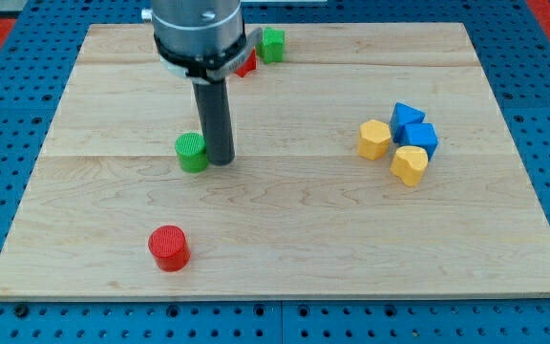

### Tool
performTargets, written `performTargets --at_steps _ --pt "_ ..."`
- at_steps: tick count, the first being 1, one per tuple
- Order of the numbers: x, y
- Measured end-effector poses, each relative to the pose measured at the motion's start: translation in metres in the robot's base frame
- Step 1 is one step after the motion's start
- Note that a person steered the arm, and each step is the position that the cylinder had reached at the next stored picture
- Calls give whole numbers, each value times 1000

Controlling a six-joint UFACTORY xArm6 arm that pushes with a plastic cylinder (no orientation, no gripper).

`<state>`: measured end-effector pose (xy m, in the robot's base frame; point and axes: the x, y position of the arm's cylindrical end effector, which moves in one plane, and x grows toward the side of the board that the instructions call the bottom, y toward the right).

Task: Push green circle into the green star

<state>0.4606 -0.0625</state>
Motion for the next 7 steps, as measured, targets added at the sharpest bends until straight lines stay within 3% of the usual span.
performTargets --at_steps 1,2,7 --pt "23 -14" --pt "-6 -65" --pt "-114 -62"
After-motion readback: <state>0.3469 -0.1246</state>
